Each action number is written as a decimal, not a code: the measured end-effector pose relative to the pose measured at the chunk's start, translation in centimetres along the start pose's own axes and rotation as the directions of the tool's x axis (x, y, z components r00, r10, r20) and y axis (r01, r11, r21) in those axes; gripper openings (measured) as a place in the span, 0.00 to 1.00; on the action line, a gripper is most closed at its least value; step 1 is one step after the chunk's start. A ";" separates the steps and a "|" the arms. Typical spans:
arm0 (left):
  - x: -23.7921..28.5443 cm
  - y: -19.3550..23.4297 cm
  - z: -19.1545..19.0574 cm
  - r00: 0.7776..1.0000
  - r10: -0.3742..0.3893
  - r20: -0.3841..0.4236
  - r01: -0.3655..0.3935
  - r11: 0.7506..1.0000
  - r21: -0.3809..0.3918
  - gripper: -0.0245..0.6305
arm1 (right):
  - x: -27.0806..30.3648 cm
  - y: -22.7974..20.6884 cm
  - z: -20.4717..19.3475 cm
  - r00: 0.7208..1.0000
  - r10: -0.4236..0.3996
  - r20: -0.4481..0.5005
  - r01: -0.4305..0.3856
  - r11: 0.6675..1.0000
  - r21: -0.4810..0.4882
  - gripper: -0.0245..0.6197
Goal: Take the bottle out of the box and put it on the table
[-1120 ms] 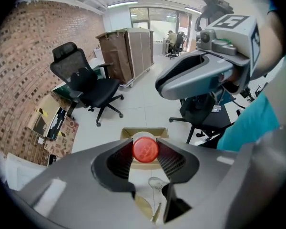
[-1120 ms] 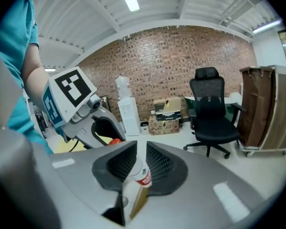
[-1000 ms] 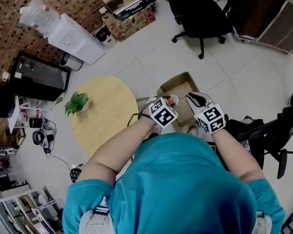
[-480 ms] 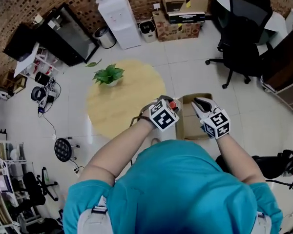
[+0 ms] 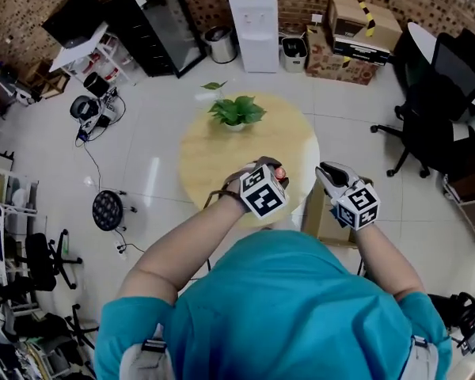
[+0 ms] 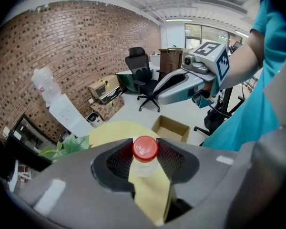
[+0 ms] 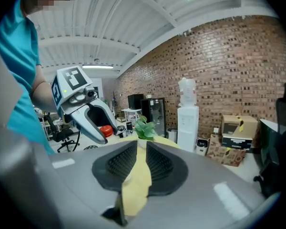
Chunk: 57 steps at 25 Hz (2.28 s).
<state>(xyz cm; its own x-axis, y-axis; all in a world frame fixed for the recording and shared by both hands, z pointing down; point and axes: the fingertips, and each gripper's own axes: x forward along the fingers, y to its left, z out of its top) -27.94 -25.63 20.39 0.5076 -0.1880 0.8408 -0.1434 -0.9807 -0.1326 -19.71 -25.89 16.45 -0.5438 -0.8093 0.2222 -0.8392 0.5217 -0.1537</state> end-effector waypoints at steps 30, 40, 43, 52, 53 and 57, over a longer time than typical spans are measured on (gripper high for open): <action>0.0 12.7 -16.9 0.996 0.085 0.003 -0.084 0.988 -0.132 0.28 | 19.0 6.5 -2.9 0.964 0.188 -0.188 -0.203 0.977 -0.066 0.12; 1.9 13.9 -16.2 0.983 0.181 0.013 -0.176 0.970 -0.167 0.50 | 18.1 5.2 -2.8 0.955 0.226 -0.193 -0.243 0.968 -0.068 0.13; 2.2 13.6 -15.5 0.977 0.203 0.059 -0.187 0.959 -0.215 0.52 | 17.0 4.3 -3.0 0.952 0.243 -0.187 -0.261 0.962 -0.078 0.13; -2.3 11.0 -11.5 0.855 0.453 0.251 -0.367 0.872 -0.325 0.49 | 11.0 1.1 -3.2 0.948 0.283 -0.149 -0.298 0.950 -0.094 0.13; -2.8 10.3 -11.2 0.834 0.485 0.262 -0.392 0.856 -0.337 0.46 | 10.1 0.6 -3.7 0.947 0.289 -0.142 -0.304 0.948 -0.094 0.13; -5.0 7.6 -10.1 0.746 0.581 0.325 -0.439 0.797 -0.416 0.25 | 7.5 -0.7 -5.2 0.944 0.309 -0.115 -0.318 0.945 -0.074 0.13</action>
<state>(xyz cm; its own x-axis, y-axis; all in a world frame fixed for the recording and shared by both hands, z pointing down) -40.12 -31.61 20.51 0.5718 -0.7273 0.3796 -0.6903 -0.6766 -0.2565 -23.27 -30.91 23.19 -0.7737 -0.5717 0.2731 -0.6206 0.7706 -0.1449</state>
